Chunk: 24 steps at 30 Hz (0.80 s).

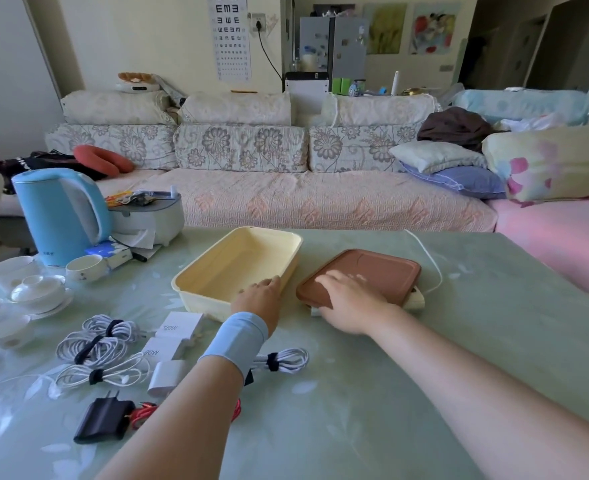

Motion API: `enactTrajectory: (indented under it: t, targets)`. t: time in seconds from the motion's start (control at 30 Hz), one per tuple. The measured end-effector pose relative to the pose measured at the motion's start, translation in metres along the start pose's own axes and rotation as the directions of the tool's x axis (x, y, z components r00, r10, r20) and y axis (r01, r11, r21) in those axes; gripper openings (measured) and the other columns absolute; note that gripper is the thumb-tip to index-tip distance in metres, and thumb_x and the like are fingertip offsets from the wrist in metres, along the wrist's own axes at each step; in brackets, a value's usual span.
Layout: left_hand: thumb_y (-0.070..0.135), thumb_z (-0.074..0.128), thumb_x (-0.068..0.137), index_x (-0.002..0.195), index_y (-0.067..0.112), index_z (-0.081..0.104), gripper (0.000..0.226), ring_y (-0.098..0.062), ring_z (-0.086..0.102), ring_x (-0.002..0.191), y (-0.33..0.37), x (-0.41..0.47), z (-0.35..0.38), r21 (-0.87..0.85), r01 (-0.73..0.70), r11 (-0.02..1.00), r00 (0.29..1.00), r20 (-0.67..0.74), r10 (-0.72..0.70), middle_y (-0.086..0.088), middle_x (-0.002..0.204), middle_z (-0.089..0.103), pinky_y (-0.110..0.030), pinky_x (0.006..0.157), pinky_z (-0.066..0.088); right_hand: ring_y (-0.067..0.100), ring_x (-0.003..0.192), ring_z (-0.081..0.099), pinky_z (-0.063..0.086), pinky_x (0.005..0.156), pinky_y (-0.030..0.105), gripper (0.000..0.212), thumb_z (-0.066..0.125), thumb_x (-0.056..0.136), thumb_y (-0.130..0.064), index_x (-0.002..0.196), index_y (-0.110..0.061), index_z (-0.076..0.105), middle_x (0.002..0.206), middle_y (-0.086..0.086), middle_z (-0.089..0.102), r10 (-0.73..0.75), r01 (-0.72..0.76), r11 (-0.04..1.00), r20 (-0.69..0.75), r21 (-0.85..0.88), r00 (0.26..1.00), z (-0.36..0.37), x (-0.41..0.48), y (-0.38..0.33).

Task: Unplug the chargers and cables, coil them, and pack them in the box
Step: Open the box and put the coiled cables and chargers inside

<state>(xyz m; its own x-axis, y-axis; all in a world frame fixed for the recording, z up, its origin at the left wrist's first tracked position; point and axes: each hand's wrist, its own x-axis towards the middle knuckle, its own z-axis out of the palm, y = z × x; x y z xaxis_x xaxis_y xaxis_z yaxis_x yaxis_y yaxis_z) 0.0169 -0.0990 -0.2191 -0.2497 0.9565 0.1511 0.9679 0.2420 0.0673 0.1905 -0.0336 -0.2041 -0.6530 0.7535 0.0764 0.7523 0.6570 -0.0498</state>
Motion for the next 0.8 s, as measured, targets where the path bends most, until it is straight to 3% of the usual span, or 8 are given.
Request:
enactTrajectory:
  t: [0.17,0.37,0.47,0.53,0.6,0.67,0.8]
  targets:
    - [0.0,0.043,0.088,0.14,0.026,0.04,0.059,-0.022,0.051,0.122,-0.028,0.007,-0.003,0.111,-0.035,0.993,0.993,-0.109,0.047,0.001,0.134,0.056,-0.033,0.098,0.038,0.041,0.136,0.034,0.035,0.108,0.048,0.06,0.051,0.096,-0.027,0.15,-0.021,0.026,0.159,0.008,0.017,-0.016,0.014,0.993,0.015,0.118,1.0,0.01,0.027,-0.03]
    - [0.003,0.047,0.082,0.117,0.03,0.058,0.045,-0.024,0.059,0.102,-0.092,0.014,-0.005,0.008,0.274,0.962,0.935,-0.235,-0.265,-0.002,0.105,0.069,-0.032,0.092,0.036,0.033,0.146,0.02,0.026,0.116,0.045,0.062,0.052,0.095,-0.012,0.151,-0.021,0.028,0.162,0.011,0.01,-0.045,0.076,0.966,-0.127,0.245,0.991,0.025,0.064,-0.046]
    - [0.004,0.048,0.082,0.123,0.029,0.055,0.048,-0.025,0.053,0.109,-0.116,0.011,-0.002,-0.029,0.366,0.93,0.884,-0.304,-0.357,0.0,0.115,0.066,-0.035,0.094,0.034,0.031,0.148,0.015,0.028,0.115,0.046,0.067,0.054,0.094,-0.015,0.153,-0.02,0.024,0.163,0.011,0.006,-0.079,0.107,0.981,-0.167,0.161,0.983,0.029,0.078,-0.052]
    - [0.007,0.046,0.084,0.143,0.032,0.036,0.065,-0.025,0.046,0.121,-0.118,0.01,0.003,0.003,0.298,0.954,0.918,-0.275,-0.286,0.001,0.131,0.057,-0.037,0.099,0.034,0.03,0.15,0.01,0.027,0.115,0.045,0.071,0.054,0.094,-0.015,0.155,-0.019,0.018,0.164,0.011,0.002,-0.101,0.118,0.987,-0.155,0.105,0.983,0.031,0.086,-0.056]
    - [0.018,0.043,0.092,0.151,0.036,0.017,0.067,-0.023,0.038,0.129,-0.113,0.009,0.011,0.023,0.171,0.985,0.974,-0.155,-0.166,0.003,0.144,0.045,-0.038,0.106,0.029,0.029,0.151,0.006,0.026,0.115,0.046,0.075,0.052,0.094,-0.016,0.157,-0.02,0.01,0.165,0.01,-0.004,-0.114,0.124,0.989,-0.129,0.074,0.985,0.033,0.093,-0.061]
    - [0.031,0.041,0.096,0.149,0.038,0.021,0.057,-0.024,0.035,0.129,-0.112,0.008,0.017,0.002,0.12,0.993,0.989,-0.089,-0.119,0.001,0.143,0.041,-0.037,0.11,0.023,0.029,0.151,0.003,0.024,0.116,0.047,0.077,0.05,0.095,-0.016,0.157,-0.022,0.005,0.165,0.009,-0.007,-0.121,0.128,0.99,-0.109,0.059,0.987,0.034,0.097,-0.066]
    - [0.046,0.043,0.094,0.126,0.038,0.05,0.033,-0.025,0.037,0.122,-0.121,0.003,0.016,-0.186,0.223,0.957,0.961,-0.125,-0.249,-0.002,0.127,0.048,-0.037,0.107,0.02,0.026,0.152,0.003,0.013,0.12,0.046,0.072,0.045,0.097,-0.018,0.157,-0.024,0.005,0.165,0.007,0.001,-0.137,0.139,0.99,-0.056,0.033,0.989,0.037,0.095,-0.072]
